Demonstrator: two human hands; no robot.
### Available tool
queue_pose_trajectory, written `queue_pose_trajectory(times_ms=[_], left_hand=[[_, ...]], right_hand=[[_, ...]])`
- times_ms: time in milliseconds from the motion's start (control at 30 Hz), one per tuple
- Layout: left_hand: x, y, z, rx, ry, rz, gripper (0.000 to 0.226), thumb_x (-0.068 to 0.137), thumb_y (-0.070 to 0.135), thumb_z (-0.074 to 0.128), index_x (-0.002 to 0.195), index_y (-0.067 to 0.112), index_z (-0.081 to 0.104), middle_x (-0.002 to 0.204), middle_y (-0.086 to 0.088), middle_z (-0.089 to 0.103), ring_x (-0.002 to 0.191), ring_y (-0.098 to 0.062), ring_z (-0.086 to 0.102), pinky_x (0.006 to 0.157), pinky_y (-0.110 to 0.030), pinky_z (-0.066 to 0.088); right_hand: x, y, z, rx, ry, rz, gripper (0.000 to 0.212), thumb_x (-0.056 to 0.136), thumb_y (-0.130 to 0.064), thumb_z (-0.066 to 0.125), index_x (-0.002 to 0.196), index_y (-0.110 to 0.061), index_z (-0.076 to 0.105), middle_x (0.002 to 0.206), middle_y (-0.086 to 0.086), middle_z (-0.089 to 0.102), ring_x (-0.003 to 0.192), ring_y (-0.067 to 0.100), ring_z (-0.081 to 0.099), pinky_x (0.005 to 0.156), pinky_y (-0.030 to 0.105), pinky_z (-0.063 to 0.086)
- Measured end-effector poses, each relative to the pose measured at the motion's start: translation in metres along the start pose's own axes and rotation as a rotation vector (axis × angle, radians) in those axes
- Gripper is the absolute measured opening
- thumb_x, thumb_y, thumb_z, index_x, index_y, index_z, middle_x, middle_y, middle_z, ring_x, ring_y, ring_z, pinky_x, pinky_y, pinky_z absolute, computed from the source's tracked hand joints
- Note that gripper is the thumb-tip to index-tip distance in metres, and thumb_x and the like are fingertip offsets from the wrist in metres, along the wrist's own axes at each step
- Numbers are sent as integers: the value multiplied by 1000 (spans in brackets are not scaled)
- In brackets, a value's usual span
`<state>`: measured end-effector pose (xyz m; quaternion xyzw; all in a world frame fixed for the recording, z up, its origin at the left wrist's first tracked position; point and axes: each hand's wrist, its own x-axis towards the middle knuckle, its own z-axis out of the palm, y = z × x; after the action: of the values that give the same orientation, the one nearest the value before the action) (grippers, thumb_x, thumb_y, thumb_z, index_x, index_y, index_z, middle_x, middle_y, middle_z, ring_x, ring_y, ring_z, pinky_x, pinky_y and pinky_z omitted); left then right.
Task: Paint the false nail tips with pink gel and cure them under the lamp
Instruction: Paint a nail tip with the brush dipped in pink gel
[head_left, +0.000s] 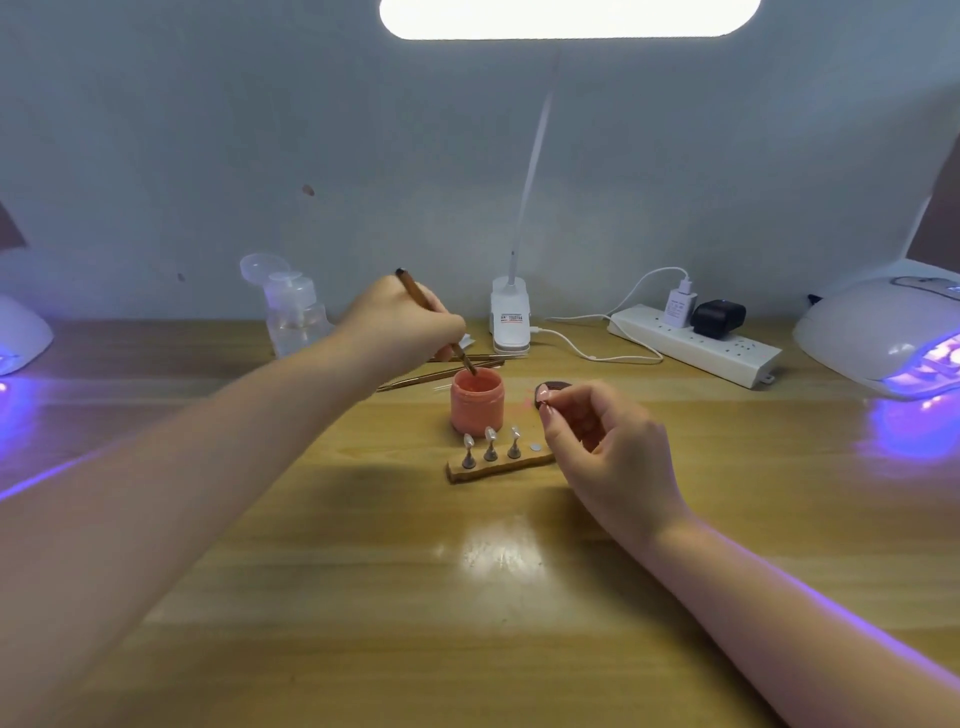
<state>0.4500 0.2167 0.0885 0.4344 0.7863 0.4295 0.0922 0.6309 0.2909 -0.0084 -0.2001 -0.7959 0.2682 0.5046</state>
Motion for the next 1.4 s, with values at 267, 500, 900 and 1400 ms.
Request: queue_pose_trajectory(times_ms=[267,500,900,1400], left_hand=[[22,2,22,159,-200,-151,13,81,17,69,90,8,66,84,-7,63,68,-14,53,51,-22,41],[25,-13,15,-271,-115,-357,10,85,13,67,89,4,70,58,0,63,53,-10,48,48,-21,34],[6,-40,-15,-740,-91,-458,18,88,14,57,77,12,70,53,5,58,48,-5,47,53,-19,34],[-29,-66,3,-883,180,-387,15,90,14,58,80,13,68,53,5,62,47,-5,50,50,-19,37]], right_hand=[[1,-1,0,-14,-38,-18,2,86,-6,68,88,-6,68,72,1,65,63,14,59,59,39,50],[1,0,0,-10,-35,-22,3,85,-5,68,88,-5,68,72,1,66,64,15,60,60,40,51],[0,-2,0,-20,-33,-50,4,85,-5,69,89,-5,69,72,2,66,63,13,60,59,37,51],[2,-6,-2,118,-17,104,5,85,-11,70,90,-12,72,75,-1,70,68,15,65,66,39,55]])
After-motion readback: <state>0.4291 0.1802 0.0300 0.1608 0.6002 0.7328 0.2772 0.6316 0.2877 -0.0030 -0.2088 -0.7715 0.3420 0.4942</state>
